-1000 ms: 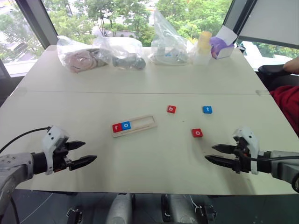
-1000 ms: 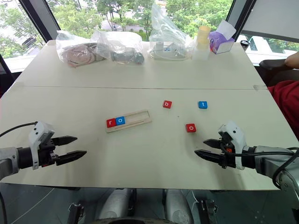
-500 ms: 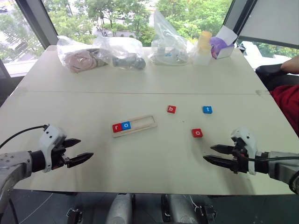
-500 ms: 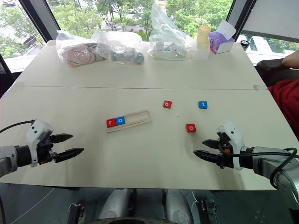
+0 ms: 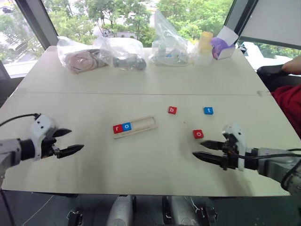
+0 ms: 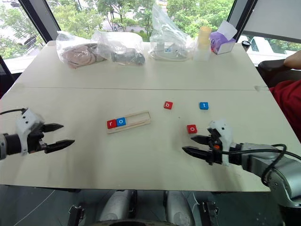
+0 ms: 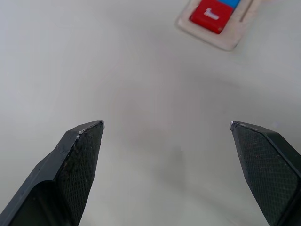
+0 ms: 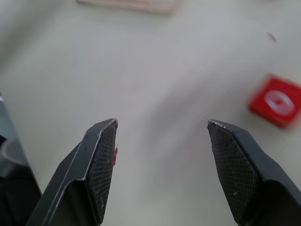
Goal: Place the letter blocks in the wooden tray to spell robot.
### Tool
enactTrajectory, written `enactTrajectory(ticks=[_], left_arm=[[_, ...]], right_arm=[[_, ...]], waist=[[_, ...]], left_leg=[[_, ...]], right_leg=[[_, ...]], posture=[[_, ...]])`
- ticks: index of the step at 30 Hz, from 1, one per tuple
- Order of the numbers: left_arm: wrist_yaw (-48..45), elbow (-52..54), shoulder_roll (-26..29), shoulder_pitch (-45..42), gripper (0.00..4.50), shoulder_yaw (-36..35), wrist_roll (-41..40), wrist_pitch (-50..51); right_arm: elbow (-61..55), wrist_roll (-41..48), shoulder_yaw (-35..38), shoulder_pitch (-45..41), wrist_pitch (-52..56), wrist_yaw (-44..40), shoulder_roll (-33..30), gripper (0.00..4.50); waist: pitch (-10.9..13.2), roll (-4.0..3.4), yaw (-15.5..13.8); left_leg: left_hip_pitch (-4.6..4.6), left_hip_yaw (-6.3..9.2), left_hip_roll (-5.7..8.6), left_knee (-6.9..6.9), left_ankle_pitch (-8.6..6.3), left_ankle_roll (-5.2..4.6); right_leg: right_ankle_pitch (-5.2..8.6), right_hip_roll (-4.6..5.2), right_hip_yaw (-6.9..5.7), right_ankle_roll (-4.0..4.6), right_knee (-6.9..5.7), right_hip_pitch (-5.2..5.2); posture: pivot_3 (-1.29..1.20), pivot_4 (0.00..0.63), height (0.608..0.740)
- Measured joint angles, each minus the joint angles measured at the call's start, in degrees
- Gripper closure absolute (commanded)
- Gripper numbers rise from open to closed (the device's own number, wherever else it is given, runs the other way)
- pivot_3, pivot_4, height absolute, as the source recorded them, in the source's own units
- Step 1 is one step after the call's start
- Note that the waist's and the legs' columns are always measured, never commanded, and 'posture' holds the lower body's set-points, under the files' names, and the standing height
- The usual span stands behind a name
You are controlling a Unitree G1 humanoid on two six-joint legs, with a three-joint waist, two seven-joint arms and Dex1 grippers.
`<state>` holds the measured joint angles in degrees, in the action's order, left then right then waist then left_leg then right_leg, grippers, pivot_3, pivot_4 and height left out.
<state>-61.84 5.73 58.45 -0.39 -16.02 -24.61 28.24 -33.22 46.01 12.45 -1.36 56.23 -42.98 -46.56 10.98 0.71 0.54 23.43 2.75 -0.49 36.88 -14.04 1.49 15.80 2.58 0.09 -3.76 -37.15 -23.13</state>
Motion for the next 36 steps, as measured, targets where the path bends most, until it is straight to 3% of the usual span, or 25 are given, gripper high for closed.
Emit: enactTrajectory(ticks=[3,9,17,24,27,28,36], left_arm=[[-2.9,-5.5,-1.7,-9.0,0.00,7.6,3.2,-4.3],[-6.4,-18.6,-10.4,-24.8,0.00,19.9,10.7,-12.6],[-8.0,-26.5,-16.5,-29.8,0.00,25.2,15.4,-19.6],[-8.0,-27.9,-19.4,-30.1,0.00,25.5,16.7,-22.3],[-8.1,-29.6,-20.9,-30.4,0.87,25.5,16.9,-23.8],[-8.0,-29.8,-21.4,-30.5,1.35,25.5,16.9,-23.9],[-8.2,-30.4,-21.5,-30.5,1.39,25.3,17.0,-25.2]], right_arm=[[-2.5,1.8,-3.4,-4.0,1.7,2.8,2.8,1.38],[-3.8,2.0,-10.7,-9.1,2.6,6.7,6.6,1.38],[-4.0,0.1,-12.2,-7.8,2.2,8.1,6.2,1.38],[-4.2,-0.8,-12.0,-6.0,1.3,8.8,5.6,1.38],[-4.2,-1.1,-11.7,-5.9,0.8,9.0,5.4,1.35],[-4.2,-1.2,-11.7,-5.9,0.8,9.0,5.4,1.35],[-4.2,-1.9,-11.2,-5.6,0.8,9.5,5.0,1.35]], waist=[[0.0,0.02,-0.5],[0.0,0.04,-1.1],[0.0,0.05,-1.0],[0.0,0.05,-1.2],[-0.1,0.02,-1.3],[-0.1,0.00,-1.3],[-0.1,-0.01,-1.3]], left_leg=[[0.03,-0.01,0.01,0.00,0.00,0.00],[0.05,-0.41,0.02,0.07,0.00,-0.02],[0.02,-0.64,0.00,0.13,-0.03,-0.08],[-0.02,-0.75,0.01,0.21,-0.03,-0.08],[-0.04,-0.77,0.05,0.27,-0.03,-0.08],[-0.05,-0.78,0.07,0.28,-0.03,-0.08],[-0.10,-0.87,0.07,0.30,-0.02,-0.08]], right_leg=[[-0.01,0.00,-0.01,-0.02,0.01,0.00],[-0.12,-0.12,-0.02,-0.24,-0.03,-0.04],[-0.22,-0.15,0.12,-0.43,-0.15,-0.10],[-0.25,-0.16,0.26,-0.48,-0.19,-0.07],[-0.27,-0.13,0.28,-0.54,-0.17,-0.01],[-0.28,-0.11,0.30,-0.55,-0.17,0.00],[-0.31,-0.12,0.45,-0.60,-0.18,0.01]], posture=[[0.00,0.150,0.740],[0.00,0.150,0.740],[0.00,0.150,0.740],[0.00,0.150,0.740],[0.00,0.150,0.740],[0.00,0.150,0.740],[0.00,0.150,0.740]])
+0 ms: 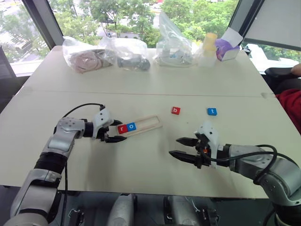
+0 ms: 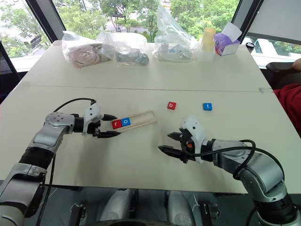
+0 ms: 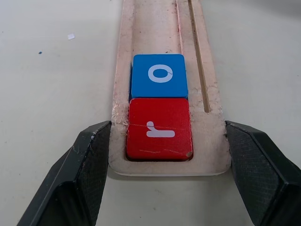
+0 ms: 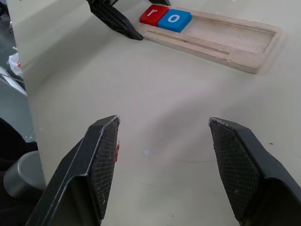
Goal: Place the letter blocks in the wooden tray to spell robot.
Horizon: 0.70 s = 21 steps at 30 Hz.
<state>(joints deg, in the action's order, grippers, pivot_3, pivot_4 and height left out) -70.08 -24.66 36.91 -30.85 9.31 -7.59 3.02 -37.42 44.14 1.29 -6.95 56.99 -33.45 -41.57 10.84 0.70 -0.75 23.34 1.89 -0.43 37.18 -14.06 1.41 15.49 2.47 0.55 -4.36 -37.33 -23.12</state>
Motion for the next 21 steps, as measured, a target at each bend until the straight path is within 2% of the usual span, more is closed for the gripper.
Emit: enactTrajectory(ticks=[9,14,19,21], left_arm=[[-9.3,4.1,1.0,-1.7,1.39,4.4,1.0,-2.5],[-11.2,-1.4,-3.2,-7.3,1.39,7.4,2.7,-4.5],[-11.3,-6.6,-4.9,-9.3,1.39,7.8,3.4,-7.3],[-11.8,-7.5,-5.1,-9.5,0.36,7.8,3.4,-7.6]], right_arm=[[3.3,0.4,9.2,5.5,-0.7,1.4,-0.5,1.35],[3.6,-0.2,11.9,8.4,-1.3,1.6,-1.0,1.35],[2.1,-0.1,13.2,10.5,-1.3,3.0,-0.2,1.35],[1.3,0.0,13.2,11.0,-1.3,3.5,0.0,1.35]], waist=[[0.0,0.02,-0.1],[0.0,0.03,0.3],[0.0,0.03,0.7],[0.0,0.03,0.6]], left_leg=[[0.05,-0.08,0.00,-0.03,0.00,0.00],[0.03,-0.13,-0.02,-0.01,0.00,-0.01],[0.03,-0.12,-0.09,-0.02,-0.03,-0.06],[0.03,-0.13,-0.15,0.00,-0.03,-0.06]], right_leg=[[0.00,-0.02,0.07,0.00,0.04,-0.06],[-0.02,-0.15,0.15,-0.04,0.02,-0.07],[-0.08,-0.31,0.23,-0.14,0.01,-0.11],[-0.09,-0.41,0.33,-0.16,0.01,-0.10]], posture=[[0.00,0.150,0.740],[0.00,0.150,0.740],[0.00,0.150,0.740],[0.00,0.150,0.740]])
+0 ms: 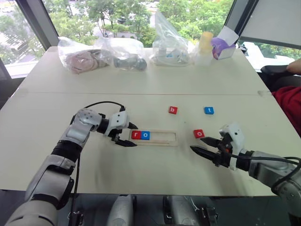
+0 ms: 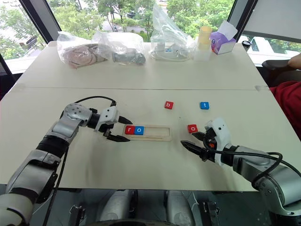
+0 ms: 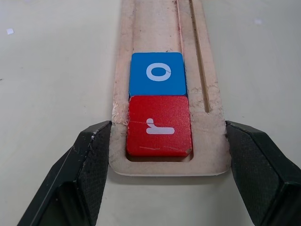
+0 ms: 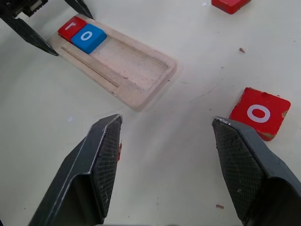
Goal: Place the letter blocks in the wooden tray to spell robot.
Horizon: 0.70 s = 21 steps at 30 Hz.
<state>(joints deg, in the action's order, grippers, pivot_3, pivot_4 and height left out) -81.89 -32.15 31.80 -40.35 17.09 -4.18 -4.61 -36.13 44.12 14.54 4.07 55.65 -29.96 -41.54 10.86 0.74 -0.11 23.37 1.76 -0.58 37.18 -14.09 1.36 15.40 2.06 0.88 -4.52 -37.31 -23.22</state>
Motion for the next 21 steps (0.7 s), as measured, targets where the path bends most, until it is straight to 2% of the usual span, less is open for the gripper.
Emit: enactTrajectory(ticks=[1,7,10,14,16,17,20,21], left_arm=[[-0.4,-0.5,0.0,-0.1,0.04,0.0,0.0,-0.2],[-0.2,-0.8,-0.1,-0.1,0.04,0.0,0.6,-1.2],[0.4,-0.1,0.3,0.2,0.04,-0.1,0.7,-0.7],[1.4,6.5,4.4,3.3,0.04,-2.7,-0.5,4.9],[1.6,13.4,8.9,6.9,0.04,-5.4,-2.7,10.4],[1.6,14.8,9.7,7.4,0.04,-6.0,-3.1,11.8],[3.0,21.7,13.5,11.5,0.04,-9.8,-5.7,18.2],[4.1,23.3,14.2,12.3,0.01,-11.1,-6.5,19.8]], right_arm=[[-0.2,0.0,0.0,0.1,0.0,0.2,0.0,1.35],[-0.2,-0.2,-0.1,-0.4,-0.3,1.2,0.1,1.35],[0.4,-1.7,-0.5,-3.9,-1.9,3.2,1.9,1.35],[3.3,-4.7,-3.9,-16.5,-1.3,12.1,9.6,1.35],[6.6,-6.2,-6.8,-24.1,2.0,18.2,15.7,1.35],[7.4,-6.7,-7.6,-25.4,2.9,19.7,17.0,1.35],[13.2,-9.8,-10.6,-31.3,7.2,27.7,26.2,1.35],[15.2,-11.4,-12.0,-32.6,7.6,29.6,28.4,1.11]], waist=[[0.0,0.00,0.0],[0.0,0.00,-0.1],[0.0,-0.01,0.0],[0.0,0.04,1.4],[0.0,0.05,2.1],[0.0,0.02,2.1],[0.0,0.04,2.1],[0.0,0.04,2.2]], left_leg=[[0.00,-0.01,-0.02,0.00,0.00,0.00],[-0.02,-0.02,-0.08,0.03,0.00,0.00],[-0.05,-0.05,-0.10,0.04,0.00,0.00],[-0.07,-0.03,-0.35,0.00,0.00,0.00],[-0.08,-0.01,-0.41,-0.07,0.00,0.00],[-0.07,0.00,-0.43,-0.09,0.00,0.00],[0.07,-0.01,-0.43,-0.10,0.01,0.01],[0.09,-0.02,-0.42,-0.09,0.01,0.01]], right_leg=[[0.00,-0.02,0.01,0.00,0.00,0.00],[-0.01,-0.07,0.06,0.03,0.00,0.00],[-0.03,-0.13,0.10,0.07,-0.02,0.00],[-0.19,-0.44,0.34,0.32,-0.10,-0.20],[-0.18,-0.51,0.35,0.34,-0.28,-0.32],[-0.18,-0.51,0.37,0.35,-0.35,-0.37],[-0.15,-0.44,0.42,0.39,-0.68,-0.67],[-0.15,-0.43,0.43,0.39,-0.70,-0.73]], posture=[[0.00,0.150,0.740],[0.00,0.150,0.740],[0.00,0.150,0.740],[0.00,0.150,0.740],[0.00,0.150,0.740],[0.00,0.150,0.740],[0.00,0.150,0.740],[0.00,0.150,0.740]])
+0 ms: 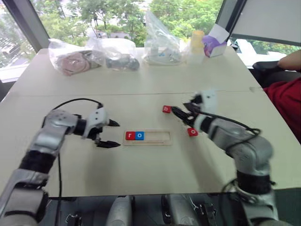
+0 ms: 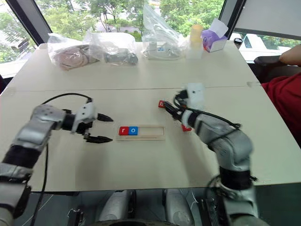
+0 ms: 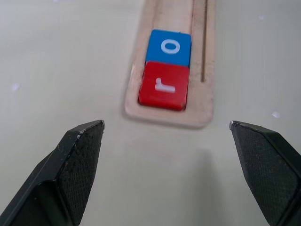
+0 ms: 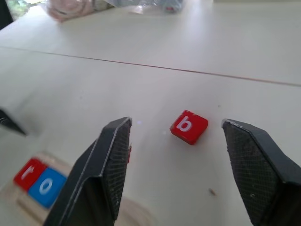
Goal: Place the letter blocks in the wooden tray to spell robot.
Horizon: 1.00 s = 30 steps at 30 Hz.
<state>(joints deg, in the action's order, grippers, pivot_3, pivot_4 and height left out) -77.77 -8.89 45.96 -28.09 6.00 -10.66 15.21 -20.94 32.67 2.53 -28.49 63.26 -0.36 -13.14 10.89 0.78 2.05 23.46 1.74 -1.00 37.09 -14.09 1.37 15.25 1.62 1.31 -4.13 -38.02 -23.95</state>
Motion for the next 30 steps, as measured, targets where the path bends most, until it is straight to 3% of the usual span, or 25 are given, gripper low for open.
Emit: enactTrajectory(ticks=[2,3,12,24,27,28,29,30], left_arm=[[2.9,3.6,0.5,1.2,0.00,-2.8,-1.3,3.2],[4.6,5.7,0.8,1.7,0.00,-4.1,-1.8,4.7],[15.1,19.3,-0.3,9.9,0.00,-9.7,-6.3,13.3],[21.3,21.0,-1.8,11.6,0.00,-9.6,-6.6,13.5],[22.1,21.0,-2.1,11.7,0.00,-9.5,-6.6,13.1],[22.6,21.0,-2.3,11.8,0.00,-9.4,-6.6,13.1],[22.6,21.0,-2.3,11.8,0.00,-9.4,-6.6,13.1],[22.9,21.1,-2.3,11.8,0.00,-9.3,-6.6,13.1]], right_arm=[[4.2,-3.1,-2.8,-1.9,0.0,2.8,3.6,0.54],[6.2,-4.6,-4.0,-2.6,-0.1,3.5,4.6,0.03],[19.0,-15.5,-5.8,-7.9,-3.2,10.6,12.5,0.03],[34.1,-22.8,-3.5,-13.5,-12.8,13.7,19.1,0.03],[37.4,-23.4,-1.9,-14.9,-15.4,14.6,19.9,0.89],[38.2,-23.9,-1.5,-15.0,-16.4,14.7,19.8,1.65],[38.3,-24.0,-1.4,-15.0,-16.5,14.8,19.8,1.76],[38.5,-24.5,-1.2,-15.0,-16.9,14.8,19.8,2.33]], waist=[[0.0,0.00,-0.2],[0.0,0.00,-0.3],[0.0,0.00,0.4],[0.0,0.02,0.5],[0.0,0.04,0.5],[-0.1,0.08,0.5],[-0.1,0.08,0.5],[-0.1,0.08,0.6]], left_leg=[[0.02,-0.03,0.03,0.02,0.00,0.00],[0.02,-0.06,0.05,0.03,0.00,0.00],[0.00,-0.16,0.04,0.01,0.00,0.00],[-0.04,-0.19,0.04,0.00,0.01,0.01],[-0.06,-0.19,0.03,0.01,0.01,0.02],[-0.06,-0.19,0.03,0.01,0.01,0.02],[-0.06,-0.19,0.03,0.01,0.01,0.02],[-0.06,-0.19,0.03,0.01,0.01,0.02]], right_leg=[[0.00,0.04,-0.01,-0.01,-0.01,-0.03],[-0.01,0.07,0.00,-0.02,0.00,-0.02],[-0.02,0.03,0.11,-0.03,-0.07,-0.11],[-0.03,0.02,0.13,-0.01,-0.07,-0.12],[-0.03,0.03,0.12,-0.01,-0.07,-0.09],[-0.03,0.03,0.12,-0.01,-0.07,-0.09],[-0.03,0.03,0.13,-0.01,-0.07,-0.09],[-0.03,0.03,0.13,-0.01,-0.07,-0.09]], posture=[[0.00,0.150,0.740],[0.00,0.150,0.740],[0.00,0.150,0.740],[0.00,0.150,0.740],[0.00,0.150,0.740],[0.00,0.150,0.740],[0.00,0.150,0.740],[0.00,0.150,0.740]])
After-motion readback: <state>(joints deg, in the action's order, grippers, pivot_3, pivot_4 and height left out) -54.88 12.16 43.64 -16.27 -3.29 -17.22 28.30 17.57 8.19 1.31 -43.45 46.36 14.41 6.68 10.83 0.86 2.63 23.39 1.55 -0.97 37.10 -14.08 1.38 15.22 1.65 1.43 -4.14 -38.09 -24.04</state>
